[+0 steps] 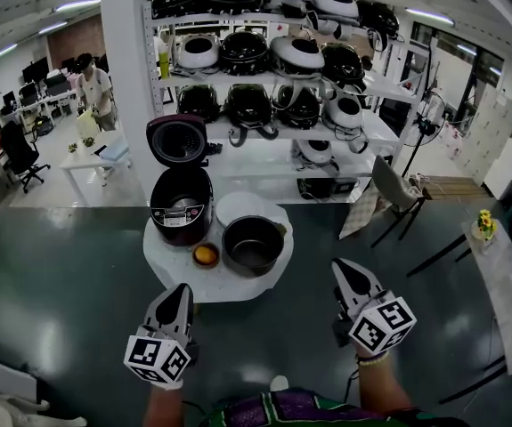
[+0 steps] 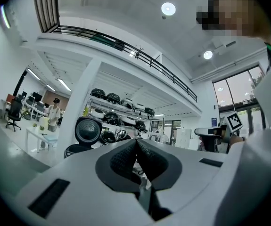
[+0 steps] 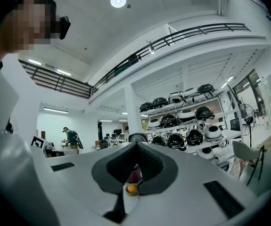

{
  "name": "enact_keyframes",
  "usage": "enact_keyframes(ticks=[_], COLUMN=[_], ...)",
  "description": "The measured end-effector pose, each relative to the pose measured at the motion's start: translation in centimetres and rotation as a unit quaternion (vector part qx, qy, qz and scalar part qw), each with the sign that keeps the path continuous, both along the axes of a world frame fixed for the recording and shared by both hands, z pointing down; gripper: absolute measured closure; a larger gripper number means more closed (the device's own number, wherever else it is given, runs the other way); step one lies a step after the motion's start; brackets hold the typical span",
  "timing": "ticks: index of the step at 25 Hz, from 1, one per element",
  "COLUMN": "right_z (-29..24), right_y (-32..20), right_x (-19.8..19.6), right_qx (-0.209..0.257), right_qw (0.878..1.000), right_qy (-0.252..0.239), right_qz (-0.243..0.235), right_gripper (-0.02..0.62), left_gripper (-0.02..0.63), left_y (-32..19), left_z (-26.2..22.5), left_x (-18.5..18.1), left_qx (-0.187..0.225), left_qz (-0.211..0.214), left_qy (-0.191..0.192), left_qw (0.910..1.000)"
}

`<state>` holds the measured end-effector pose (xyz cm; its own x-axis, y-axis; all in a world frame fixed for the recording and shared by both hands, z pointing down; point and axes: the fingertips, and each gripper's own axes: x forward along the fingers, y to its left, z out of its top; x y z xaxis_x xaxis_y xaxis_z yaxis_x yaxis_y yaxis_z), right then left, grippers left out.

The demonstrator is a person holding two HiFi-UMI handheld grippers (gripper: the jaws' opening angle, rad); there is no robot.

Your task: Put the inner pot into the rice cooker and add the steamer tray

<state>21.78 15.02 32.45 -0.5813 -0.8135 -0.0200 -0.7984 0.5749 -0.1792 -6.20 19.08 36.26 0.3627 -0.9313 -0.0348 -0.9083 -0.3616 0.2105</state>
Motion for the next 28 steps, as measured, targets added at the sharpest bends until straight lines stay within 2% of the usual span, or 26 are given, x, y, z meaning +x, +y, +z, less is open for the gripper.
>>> enact_keyframes(ticks=[8, 17, 23, 28], right_z=[-0.7, -0.5, -0.1, 1.3], right_y=[-5.7, -9.5, -11.2, -13.7], right_x=[2.2, 4.5, 5.6, 5.9], right_qx=[0.011, 0.011, 0.016, -0.001], right_qw=[0.999, 0.998, 0.996, 0.997], right_qy=[-0.007, -0.027, -0.021, -0.039], right_qz=[-0.033, -0.058, -0.084, -0.073], right_gripper=[0.589, 0.589, 0.589, 0.589], left_gripper=[0.584, 0.583, 0.583, 0.583], left_y=[-5.2, -8.9, -10.9, -13.4], left_z=[-1.5, -2.5, -2.3, -1.2], left_x=[3.9, 7.7, 9.4, 9.2], left_qx=[0.001, 0.004, 0.0, -0.01], left_qz=[-0.013, -0.03, -0.044, -0.045], left_qy=[-0.026, -0.052, -0.055, -0.066], left_qw=[0.9996, 0.9982, 0.9975, 0.9967])
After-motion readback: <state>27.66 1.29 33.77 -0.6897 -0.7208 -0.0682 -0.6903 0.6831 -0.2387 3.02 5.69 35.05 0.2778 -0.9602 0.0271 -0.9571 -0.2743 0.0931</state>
